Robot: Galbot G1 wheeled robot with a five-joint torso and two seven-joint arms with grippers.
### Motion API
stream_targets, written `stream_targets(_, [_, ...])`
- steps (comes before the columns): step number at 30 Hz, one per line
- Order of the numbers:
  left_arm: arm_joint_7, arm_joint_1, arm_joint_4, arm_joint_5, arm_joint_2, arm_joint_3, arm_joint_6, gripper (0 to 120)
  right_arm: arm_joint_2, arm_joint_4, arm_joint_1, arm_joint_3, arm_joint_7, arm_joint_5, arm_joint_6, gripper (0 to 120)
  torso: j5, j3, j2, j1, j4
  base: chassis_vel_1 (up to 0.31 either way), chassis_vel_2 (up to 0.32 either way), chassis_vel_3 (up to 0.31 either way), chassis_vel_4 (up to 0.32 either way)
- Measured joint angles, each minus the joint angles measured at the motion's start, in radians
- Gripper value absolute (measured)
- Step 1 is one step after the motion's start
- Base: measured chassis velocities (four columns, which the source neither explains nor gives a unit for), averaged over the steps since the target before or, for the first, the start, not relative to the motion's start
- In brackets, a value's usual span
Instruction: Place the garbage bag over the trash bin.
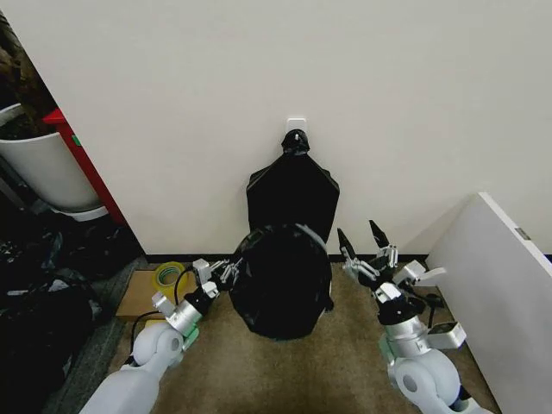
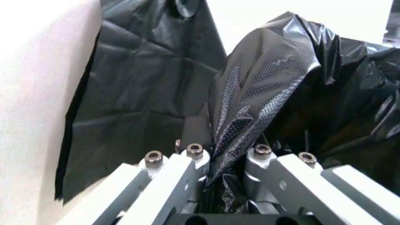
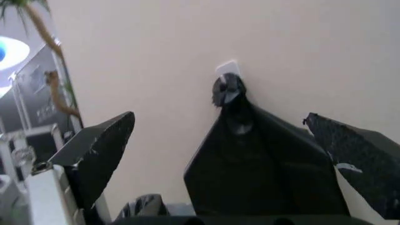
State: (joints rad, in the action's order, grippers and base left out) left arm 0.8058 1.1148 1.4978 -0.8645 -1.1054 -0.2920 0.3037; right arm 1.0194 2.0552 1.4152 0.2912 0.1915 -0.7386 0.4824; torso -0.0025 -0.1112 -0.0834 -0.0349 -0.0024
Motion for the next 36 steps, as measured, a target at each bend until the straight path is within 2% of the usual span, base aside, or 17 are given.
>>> stream_targets(2, [0.070, -0.021, -0.032, 0.002, 0.003, -0.010, 0.022, 4, -0.028, -0.028, -0.001, -0.006, 0.049, 0.015, -0.003, 100, 0.0000, 0.000, 0.000, 0.000, 0.0000, 0.000, 0.000, 0.000, 0.000])
stream_targets(8, [0.136, -0.053, -0.065, 0.013, 0.027, -0.026, 0.042, 4, -0.071, -0.129, -0.028, -0.006, 0.201, 0.051, 0.011, 100, 0.0003, 0.000, 0.000, 0.000, 0.0001, 0.000, 0.000, 0.000, 0.000])
stream_targets(23, [0.168, -0.071, -0.071, 0.015, 0.027, -0.020, 0.038, 4, -0.063, -0.188, -0.057, -0.021, 0.189, 0.122, -0.010, 100, 0.0000, 0.000, 0.000, 0.000, 0.0001, 0.000, 0.000, 0.000, 0.000])
stream_targets(36, [0.205, -0.041, -0.027, -0.002, 0.017, -0.031, 0.013, 4, -0.050, -0.276, -0.086, -0.012, 0.151, 0.162, -0.003, 100, 0.0000, 0.000, 0.000, 0.000, 0.0001, 0.000, 0.000, 0.000, 0.000])
